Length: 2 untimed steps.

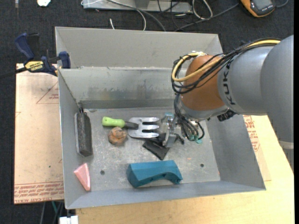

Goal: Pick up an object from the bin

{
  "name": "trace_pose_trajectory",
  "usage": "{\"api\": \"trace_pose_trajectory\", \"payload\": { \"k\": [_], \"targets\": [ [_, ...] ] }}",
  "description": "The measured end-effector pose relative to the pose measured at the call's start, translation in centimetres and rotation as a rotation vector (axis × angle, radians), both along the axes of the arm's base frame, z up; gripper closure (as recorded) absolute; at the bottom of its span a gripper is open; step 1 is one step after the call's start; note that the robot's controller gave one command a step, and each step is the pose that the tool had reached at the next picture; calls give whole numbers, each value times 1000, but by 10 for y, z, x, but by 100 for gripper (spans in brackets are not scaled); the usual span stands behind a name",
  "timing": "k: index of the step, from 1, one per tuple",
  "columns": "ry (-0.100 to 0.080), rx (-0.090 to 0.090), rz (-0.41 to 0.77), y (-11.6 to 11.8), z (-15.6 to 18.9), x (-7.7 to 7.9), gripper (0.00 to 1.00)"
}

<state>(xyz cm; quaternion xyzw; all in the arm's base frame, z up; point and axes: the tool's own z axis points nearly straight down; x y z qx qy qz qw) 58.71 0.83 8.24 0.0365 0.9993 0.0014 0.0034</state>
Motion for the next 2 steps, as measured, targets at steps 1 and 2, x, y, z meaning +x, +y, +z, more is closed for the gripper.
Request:
{"api": "trace_pose_trajectory", "payload": {
  "k": [1,2],
  "targets": [
    [5,1,1,0,46,-1,100],
    [5,1,1,0,100,-1,100]
  ]
}}
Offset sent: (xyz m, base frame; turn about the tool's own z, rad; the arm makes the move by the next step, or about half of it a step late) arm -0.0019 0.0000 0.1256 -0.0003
